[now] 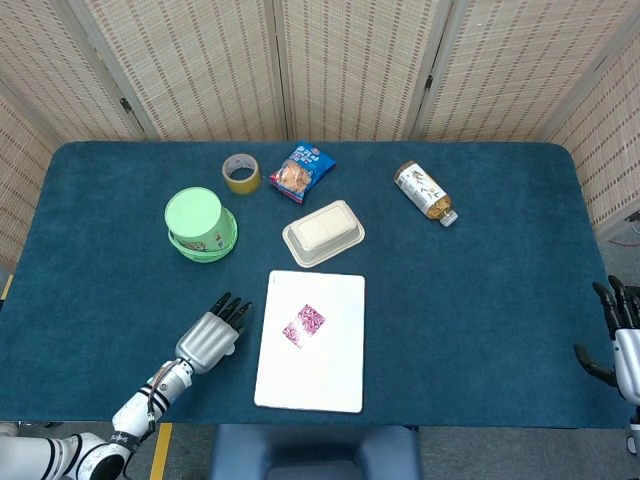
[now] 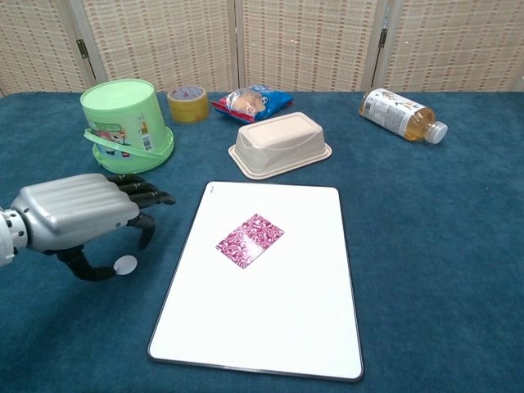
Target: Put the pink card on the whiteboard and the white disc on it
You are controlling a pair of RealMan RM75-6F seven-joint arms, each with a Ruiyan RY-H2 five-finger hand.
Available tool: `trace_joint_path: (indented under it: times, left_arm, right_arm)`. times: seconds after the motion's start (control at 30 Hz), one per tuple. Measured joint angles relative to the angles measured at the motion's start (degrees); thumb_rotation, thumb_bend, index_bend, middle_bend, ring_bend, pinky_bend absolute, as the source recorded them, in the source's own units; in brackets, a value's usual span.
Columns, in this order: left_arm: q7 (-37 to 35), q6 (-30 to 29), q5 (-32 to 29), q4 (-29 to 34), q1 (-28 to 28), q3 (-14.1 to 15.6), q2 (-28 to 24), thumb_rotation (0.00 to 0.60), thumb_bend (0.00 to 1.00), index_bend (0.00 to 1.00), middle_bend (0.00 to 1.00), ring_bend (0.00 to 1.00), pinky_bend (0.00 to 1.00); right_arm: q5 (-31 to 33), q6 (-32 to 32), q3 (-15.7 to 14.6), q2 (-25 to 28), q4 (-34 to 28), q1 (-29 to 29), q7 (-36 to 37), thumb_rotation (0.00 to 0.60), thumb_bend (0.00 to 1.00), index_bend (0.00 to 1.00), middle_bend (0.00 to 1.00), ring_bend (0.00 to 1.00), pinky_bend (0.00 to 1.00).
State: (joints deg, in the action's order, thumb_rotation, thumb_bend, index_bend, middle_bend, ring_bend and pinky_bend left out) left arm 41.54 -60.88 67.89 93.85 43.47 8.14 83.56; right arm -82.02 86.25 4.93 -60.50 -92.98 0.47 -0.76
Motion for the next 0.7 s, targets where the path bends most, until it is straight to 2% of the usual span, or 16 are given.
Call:
trace_joint_path:
  times: [0.7]
  left_arm:
    - [-1.06,2.34,1.61,-2.34,-2.43,-2.06,1.08,0.600,0.34,0.48,0.10,0.01,0.00]
  right_arm:
    - [0.05,0.28,-0.10,0.23,-0.66,-0.18,-0.64,0.600,0.31,0.01,0.03,0.08,0.00]
